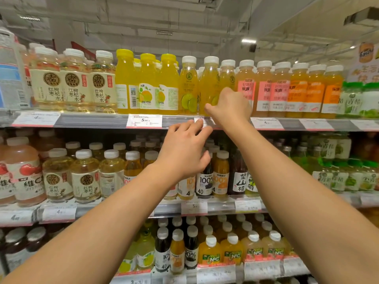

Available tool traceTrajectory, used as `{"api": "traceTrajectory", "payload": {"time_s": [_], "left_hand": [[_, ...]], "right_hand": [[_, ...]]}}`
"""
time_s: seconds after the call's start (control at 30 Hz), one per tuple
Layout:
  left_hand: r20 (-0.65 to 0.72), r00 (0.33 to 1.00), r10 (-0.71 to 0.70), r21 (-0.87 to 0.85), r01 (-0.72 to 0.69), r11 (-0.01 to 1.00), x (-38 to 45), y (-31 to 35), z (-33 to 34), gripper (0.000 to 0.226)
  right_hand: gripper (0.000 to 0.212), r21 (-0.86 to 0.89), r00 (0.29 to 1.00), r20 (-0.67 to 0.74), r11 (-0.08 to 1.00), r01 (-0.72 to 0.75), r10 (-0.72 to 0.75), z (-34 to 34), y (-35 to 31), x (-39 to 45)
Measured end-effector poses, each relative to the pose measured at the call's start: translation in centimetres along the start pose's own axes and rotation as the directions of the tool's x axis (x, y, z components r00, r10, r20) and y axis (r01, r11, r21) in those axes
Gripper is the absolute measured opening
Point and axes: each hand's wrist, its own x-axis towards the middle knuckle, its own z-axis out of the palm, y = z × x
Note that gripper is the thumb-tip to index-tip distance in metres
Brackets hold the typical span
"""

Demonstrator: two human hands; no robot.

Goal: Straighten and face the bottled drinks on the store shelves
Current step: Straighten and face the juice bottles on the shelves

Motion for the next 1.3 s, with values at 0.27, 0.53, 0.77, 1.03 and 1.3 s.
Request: {"api": "traceTrajectory", "payload": {"time_s": [0.27,0.53,0.77,1.03,1.3], "left_hand": [[0.024,1.000,0.000,-0.043,0.001,0.999,0.1,-0.5,-0.6,0.062],[0.088,0.996,-0.004,-0.144,0.017,0.989,0.2,-1.2,-1.3,0.067],[0.097,0.995,-0.012,-0.192,0.031,0.981,-0.1,-1.0,-1.1,0.069],[0.127,0.992,-0.017,-0.214,0.044,0.976,-0.2,-0.5,-1.7,0.066],[0.173,0.982,-0.071,-0.181,0.102,0.978,-6.6,1.9,-2.7,0.044]], "right_hand": [[0.044,-0.025,1.000,-0.016,1.000,-0.015,0.015,0.4,-1.0,-0.3],[0.030,0.110,0.994,-0.078,0.991,0.080,-0.072,1.3,0.1,-1.6],[0.016,0.203,0.922,-0.289,0.924,0.323,-0.258,2.6,3.8,-6.5],[0.014,0.100,0.791,-0.310,0.809,0.580,-0.528,3.4,6.7,-10.4],[0.036,0.156,0.846,0.178,0.863,0.480,-0.503,5.3,8.6,-9.9]]}}
